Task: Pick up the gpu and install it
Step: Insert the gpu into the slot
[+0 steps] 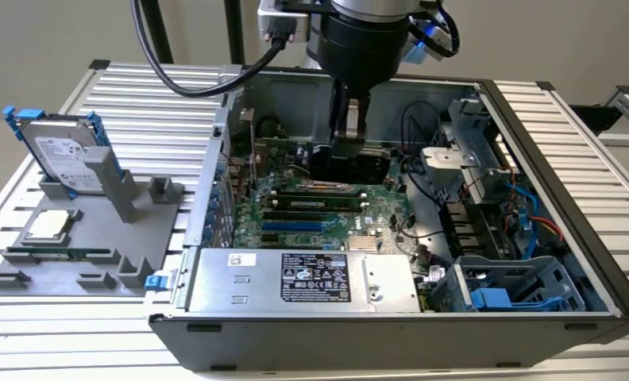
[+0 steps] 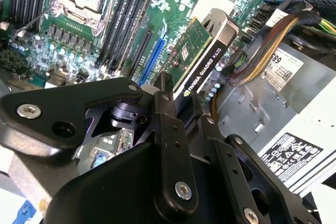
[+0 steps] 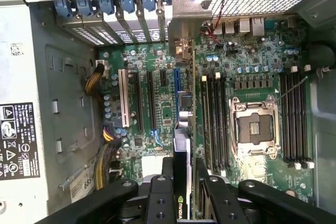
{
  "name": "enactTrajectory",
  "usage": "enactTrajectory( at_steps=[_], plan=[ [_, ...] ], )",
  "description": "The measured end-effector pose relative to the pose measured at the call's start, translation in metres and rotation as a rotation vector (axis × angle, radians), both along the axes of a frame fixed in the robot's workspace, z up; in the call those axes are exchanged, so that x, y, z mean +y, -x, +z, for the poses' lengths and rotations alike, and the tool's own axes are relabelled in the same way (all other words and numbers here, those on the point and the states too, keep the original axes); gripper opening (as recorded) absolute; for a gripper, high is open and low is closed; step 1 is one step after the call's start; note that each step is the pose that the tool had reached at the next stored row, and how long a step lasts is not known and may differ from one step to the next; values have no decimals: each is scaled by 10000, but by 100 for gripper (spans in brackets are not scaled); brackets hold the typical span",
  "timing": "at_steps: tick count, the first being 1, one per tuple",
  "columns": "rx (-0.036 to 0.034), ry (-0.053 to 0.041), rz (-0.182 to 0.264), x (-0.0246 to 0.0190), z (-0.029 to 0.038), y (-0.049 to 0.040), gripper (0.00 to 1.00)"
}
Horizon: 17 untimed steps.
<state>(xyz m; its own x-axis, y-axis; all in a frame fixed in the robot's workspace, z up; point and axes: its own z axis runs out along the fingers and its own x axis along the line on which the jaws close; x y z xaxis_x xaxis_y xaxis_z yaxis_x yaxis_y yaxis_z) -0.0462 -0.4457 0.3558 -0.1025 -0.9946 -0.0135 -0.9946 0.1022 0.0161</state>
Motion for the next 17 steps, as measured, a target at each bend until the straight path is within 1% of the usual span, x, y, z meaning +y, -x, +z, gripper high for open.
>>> enactTrajectory(
  at_steps=[5,8,17],
  plan=[
    [0,-1,0,0,-2,0,0],
    [-1,-4,0,-1,-22,2,0],
    [0,-3,4,0,-155,18,0]
  ],
)
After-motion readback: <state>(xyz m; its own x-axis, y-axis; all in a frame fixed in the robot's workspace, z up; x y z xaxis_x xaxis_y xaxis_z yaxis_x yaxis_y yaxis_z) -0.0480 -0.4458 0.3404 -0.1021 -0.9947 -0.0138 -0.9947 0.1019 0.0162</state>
